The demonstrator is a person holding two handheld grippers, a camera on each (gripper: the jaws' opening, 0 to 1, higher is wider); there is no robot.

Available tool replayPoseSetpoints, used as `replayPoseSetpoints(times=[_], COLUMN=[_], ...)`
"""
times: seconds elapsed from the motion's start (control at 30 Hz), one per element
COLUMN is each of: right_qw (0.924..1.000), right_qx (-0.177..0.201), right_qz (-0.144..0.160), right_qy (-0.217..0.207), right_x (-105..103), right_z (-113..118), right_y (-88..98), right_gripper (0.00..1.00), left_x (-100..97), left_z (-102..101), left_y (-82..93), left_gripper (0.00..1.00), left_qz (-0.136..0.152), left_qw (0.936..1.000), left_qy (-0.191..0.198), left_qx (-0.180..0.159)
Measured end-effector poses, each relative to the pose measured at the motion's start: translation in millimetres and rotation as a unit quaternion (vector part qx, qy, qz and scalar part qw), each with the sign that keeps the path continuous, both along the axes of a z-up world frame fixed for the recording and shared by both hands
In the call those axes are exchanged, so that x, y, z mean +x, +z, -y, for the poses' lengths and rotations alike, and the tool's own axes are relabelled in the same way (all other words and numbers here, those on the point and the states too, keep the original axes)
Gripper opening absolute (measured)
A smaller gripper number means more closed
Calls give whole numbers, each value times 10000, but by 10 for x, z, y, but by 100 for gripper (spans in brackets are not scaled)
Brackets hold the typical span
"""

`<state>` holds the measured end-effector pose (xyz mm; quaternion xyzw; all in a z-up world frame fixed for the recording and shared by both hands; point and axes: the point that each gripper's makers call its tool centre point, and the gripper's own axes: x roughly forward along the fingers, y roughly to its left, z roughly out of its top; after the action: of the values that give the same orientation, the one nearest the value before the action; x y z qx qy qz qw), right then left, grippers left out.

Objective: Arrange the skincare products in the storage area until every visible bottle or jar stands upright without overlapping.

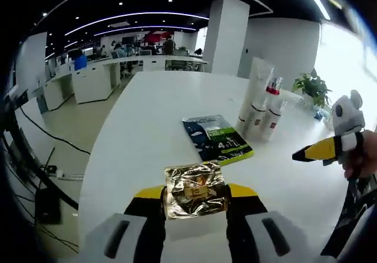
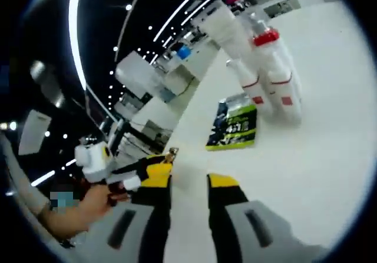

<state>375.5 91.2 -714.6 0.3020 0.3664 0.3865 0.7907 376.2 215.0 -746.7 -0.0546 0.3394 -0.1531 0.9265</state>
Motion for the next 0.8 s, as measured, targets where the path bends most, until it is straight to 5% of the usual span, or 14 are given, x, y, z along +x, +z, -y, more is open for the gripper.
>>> replayPoseSetpoints(times=[0.03, 0.13, 0.33, 0.53, 0.67, 0.8], right_qw=[9985, 9908, 9723, 9708, 9720, 9739], right_qx=[442, 979, 1509, 1288, 1307, 1256], right_qz=[-319, -911, -1669, -1676, -1625, -1509], right_qy=[66, 231, 628, 1132, 1078, 1138], right_x=[-45, -159, -444, -717, -701, -725], right_z=[-148, -345, -583, -699, -675, -616], right_y=[83, 151, 276, 312, 369, 380], right_gripper=[27, 34, 29, 19, 2, 1], left_x=[-26, -312, -609, -726, -792, -840], left_z=[9, 139, 379, 559, 662, 654], left_y=[19, 202, 472, 683, 724, 716], left_gripper=[40, 40, 40, 40, 40, 32], left_qz=[3, -11, 248, 491, 508, 485], left_qw=[10000, 9997, 9985, 9951, 9918, 9898], left_qy=[-19, -100, -386, -834, -1149, -1330], left_qx=[-20, -244, -307, -212, -242, -185])
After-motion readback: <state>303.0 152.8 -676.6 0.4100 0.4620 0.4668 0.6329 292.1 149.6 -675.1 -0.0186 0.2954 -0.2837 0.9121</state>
